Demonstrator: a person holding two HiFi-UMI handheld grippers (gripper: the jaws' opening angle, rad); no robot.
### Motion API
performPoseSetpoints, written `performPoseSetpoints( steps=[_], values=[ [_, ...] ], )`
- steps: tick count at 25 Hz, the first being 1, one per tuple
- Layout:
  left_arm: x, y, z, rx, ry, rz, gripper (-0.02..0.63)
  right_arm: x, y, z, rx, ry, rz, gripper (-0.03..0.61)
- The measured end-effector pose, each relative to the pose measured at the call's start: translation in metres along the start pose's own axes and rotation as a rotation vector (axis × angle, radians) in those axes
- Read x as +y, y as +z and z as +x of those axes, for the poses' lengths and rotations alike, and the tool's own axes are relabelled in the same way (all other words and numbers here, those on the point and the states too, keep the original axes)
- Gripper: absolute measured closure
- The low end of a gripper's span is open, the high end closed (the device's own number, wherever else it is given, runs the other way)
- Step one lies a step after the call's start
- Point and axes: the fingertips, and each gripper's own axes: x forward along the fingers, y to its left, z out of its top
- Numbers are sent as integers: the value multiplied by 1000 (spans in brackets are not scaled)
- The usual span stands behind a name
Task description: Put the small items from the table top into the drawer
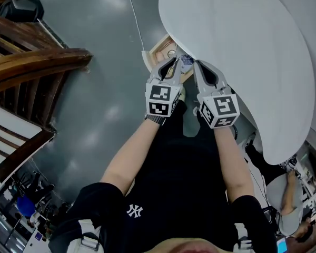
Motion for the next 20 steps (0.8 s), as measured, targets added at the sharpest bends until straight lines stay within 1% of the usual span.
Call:
performPoseSetpoints(
  steps=[8,14,20],
  values=[
    [11,-53,37,106,1,3,572,-9,-36,16,24,-2,13,555],
    [14,-66,55,156,-4,25,572,-17,-44,22,28,-12,26,555],
    [15,-76,70,182,-1,34,569,-25,-53,27,31,-9,26,555]
  ],
)
